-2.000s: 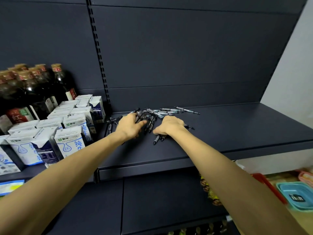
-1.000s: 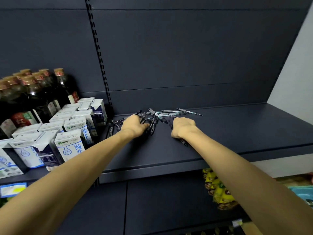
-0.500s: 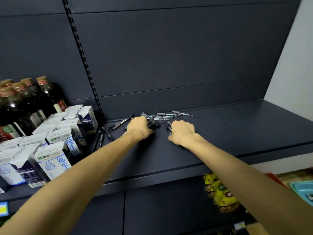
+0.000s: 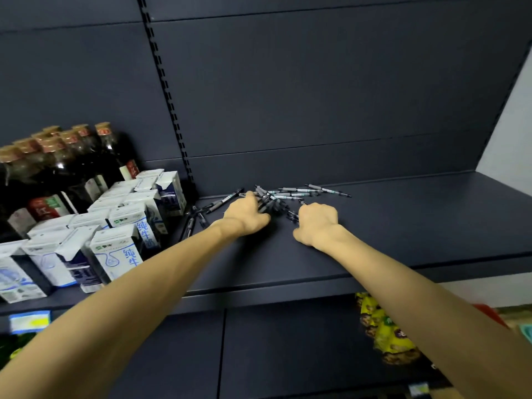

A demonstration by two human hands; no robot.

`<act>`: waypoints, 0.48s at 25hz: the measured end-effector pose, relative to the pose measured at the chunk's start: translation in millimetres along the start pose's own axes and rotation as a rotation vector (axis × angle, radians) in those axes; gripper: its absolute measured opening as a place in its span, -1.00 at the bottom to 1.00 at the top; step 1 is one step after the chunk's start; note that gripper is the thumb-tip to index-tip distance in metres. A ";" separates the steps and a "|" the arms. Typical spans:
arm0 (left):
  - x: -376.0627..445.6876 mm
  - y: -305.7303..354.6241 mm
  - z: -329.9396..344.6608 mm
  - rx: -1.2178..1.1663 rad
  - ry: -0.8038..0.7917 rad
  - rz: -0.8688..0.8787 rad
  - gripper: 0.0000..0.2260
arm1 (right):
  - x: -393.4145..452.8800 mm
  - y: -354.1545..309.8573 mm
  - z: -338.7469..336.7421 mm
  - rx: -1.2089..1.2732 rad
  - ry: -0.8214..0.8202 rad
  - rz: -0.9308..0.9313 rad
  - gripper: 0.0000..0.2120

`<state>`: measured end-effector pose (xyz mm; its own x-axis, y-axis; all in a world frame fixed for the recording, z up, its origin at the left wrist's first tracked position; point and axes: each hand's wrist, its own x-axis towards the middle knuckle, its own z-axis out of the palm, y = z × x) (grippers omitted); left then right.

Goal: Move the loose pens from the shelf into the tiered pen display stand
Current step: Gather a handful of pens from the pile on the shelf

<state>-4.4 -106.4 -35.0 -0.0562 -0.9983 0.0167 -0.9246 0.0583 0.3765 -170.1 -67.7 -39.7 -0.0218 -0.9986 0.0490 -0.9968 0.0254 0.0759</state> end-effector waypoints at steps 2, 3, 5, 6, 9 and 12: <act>-6.7 -6.4 -4.7 -0.054 0.036 -0.018 -0.71 | -0.3 -2.2 4.0 -0.022 0.017 -0.015 -0.89; -10.0 -9.3 -6.9 -0.074 0.067 -0.022 -0.74 | -0.8 -2.5 5.5 -0.029 0.024 -0.020 -0.86; -11.9 -13.2 -13.2 -0.132 0.135 -0.015 -0.73 | -1.0 -1.2 8.1 -0.047 0.029 -0.040 -0.74; -11.3 -15.5 -17.0 -0.186 0.166 -0.011 -0.73 | -2.0 -0.4 8.7 -0.055 0.022 -0.059 -0.70; -10.0 -16.6 -35.4 -0.394 0.263 -0.005 -0.69 | -2.9 1.1 6.3 -0.052 0.017 -0.109 -0.67; -10.2 -14.6 -52.3 -0.527 0.339 0.031 -0.69 | 4.2 3.0 -3.8 0.154 0.067 -0.063 -0.75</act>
<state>29.4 -97.3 7.8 0.1228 -0.9476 0.2950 -0.6094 0.1626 0.7760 -172.9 -71.7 -35.4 0.0413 -0.9925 0.1155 -0.9961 -0.0498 -0.0725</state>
